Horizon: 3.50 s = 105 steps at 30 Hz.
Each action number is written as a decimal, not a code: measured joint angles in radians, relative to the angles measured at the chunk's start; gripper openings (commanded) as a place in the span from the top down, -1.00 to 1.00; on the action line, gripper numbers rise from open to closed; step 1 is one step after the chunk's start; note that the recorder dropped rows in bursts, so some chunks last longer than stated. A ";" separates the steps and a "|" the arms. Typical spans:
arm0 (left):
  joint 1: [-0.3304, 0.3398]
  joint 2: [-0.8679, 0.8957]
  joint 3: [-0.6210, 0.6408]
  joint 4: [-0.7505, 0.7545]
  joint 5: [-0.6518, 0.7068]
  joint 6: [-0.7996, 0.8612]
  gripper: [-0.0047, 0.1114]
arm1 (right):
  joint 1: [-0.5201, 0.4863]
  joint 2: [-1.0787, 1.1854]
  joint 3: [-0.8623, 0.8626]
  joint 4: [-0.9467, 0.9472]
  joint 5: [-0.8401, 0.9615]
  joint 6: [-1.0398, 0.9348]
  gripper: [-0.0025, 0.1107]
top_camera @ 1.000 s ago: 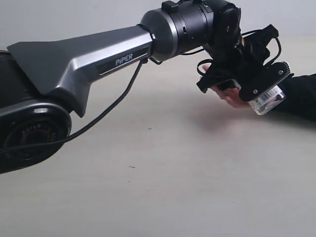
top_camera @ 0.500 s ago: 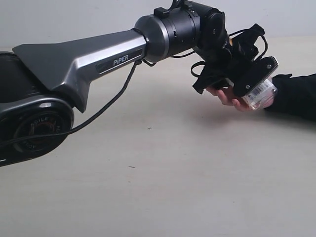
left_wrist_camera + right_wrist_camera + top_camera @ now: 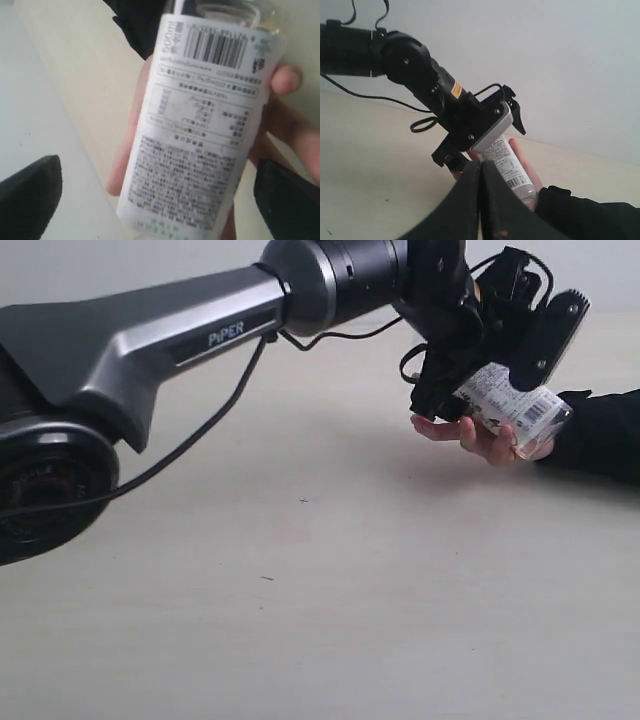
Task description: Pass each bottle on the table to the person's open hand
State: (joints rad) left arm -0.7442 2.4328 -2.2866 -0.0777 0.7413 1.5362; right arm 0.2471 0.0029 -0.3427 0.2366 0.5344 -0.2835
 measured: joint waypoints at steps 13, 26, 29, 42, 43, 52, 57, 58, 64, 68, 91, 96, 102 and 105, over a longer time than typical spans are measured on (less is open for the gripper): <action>-0.006 -0.283 0.000 0.047 0.465 -0.679 -0.89 | 0.000 0.000 0.000 0.000 -0.009 0.000 0.96; 0.260 -0.553 0.516 0.150 0.470 -1.362 -0.89 | 0.000 0.000 0.000 0.000 -0.011 0.000 0.96; 0.379 -0.637 0.726 0.097 0.474 -1.367 -0.89 | 0.000 0.000 0.000 0.000 -0.011 0.000 0.96; 0.769 -0.849 1.200 -0.773 0.260 -0.945 -0.89 | 0.000 0.000 0.000 0.002 -0.014 0.000 0.96; 0.769 -0.857 1.224 -0.817 0.236 -0.924 -0.89 | 0.000 0.000 0.000 0.002 -0.014 0.000 0.96; 0.773 -0.865 1.460 -0.984 -0.037 -0.807 -0.89 | 0.000 0.000 0.000 0.003 -0.014 0.000 0.96; 0.773 -0.865 1.537 -1.002 -0.153 -0.793 -0.89 | 0.000 0.000 0.000 0.006 -0.014 0.000 0.96; 0.773 -0.865 1.540 -1.007 -0.162 -0.793 -0.89 | 0.000 0.000 0.000 0.008 -0.014 0.000 0.96; 0.773 -0.875 1.542 -1.036 -0.183 -0.791 -0.89 | 0.000 0.000 0.000 0.008 -0.014 0.000 0.96; 0.773 -0.875 1.542 -1.080 -0.185 -0.791 -0.89 | 0.000 0.000 0.000 0.010 -0.014 0.000 0.96; 0.773 -0.875 1.542 -1.080 -0.196 -0.767 -0.89 | 0.000 0.000 0.000 0.010 -0.014 0.000 0.96; 0.773 -0.875 1.542 -1.068 -0.217 -0.760 -0.89 | 0.000 0.000 0.000 0.010 -0.014 0.000 0.96; 0.773 -0.875 1.542 -1.073 -0.218 -0.747 -0.27 | 0.000 0.000 0.000 0.012 -0.014 0.000 0.96; 0.773 -0.875 1.542 -1.099 -0.186 -0.741 0.82 | 0.000 0.000 0.000 0.012 -0.014 0.000 0.96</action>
State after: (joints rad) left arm 0.0283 1.5573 -0.7442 -1.1768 0.5556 0.7952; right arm 0.2471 0.0029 -0.3427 0.2481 0.5207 -0.2835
